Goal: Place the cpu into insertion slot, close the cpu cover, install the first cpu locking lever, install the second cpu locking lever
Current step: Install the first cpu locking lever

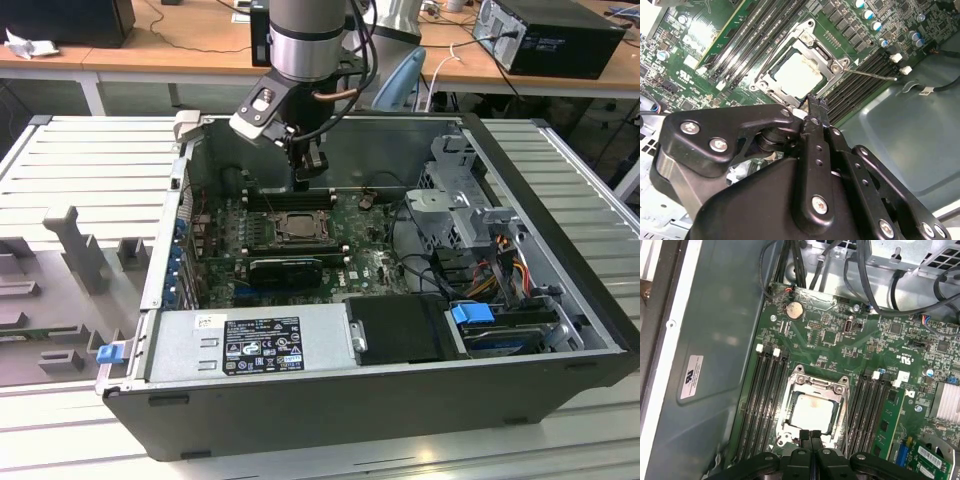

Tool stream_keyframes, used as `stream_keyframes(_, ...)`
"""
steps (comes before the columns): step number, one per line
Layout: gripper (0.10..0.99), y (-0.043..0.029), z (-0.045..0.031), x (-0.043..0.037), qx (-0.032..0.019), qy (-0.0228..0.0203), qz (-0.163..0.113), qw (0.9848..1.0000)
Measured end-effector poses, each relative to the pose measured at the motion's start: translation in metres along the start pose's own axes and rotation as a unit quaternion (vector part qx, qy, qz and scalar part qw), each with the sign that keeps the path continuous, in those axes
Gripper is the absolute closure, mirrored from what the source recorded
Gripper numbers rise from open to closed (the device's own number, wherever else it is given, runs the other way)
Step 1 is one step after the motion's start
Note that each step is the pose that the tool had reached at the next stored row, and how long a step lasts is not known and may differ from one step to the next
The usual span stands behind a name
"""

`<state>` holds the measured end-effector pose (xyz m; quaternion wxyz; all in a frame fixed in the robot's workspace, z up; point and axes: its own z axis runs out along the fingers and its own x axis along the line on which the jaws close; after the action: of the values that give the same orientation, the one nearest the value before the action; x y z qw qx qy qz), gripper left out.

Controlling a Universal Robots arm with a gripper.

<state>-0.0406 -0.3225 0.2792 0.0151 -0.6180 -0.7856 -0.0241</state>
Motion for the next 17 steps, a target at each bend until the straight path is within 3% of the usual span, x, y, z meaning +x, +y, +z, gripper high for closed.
stream_keyframes(17,0.98,0.0,0.0,0.0,0.0009,0.0003,-0.017,0.9999)
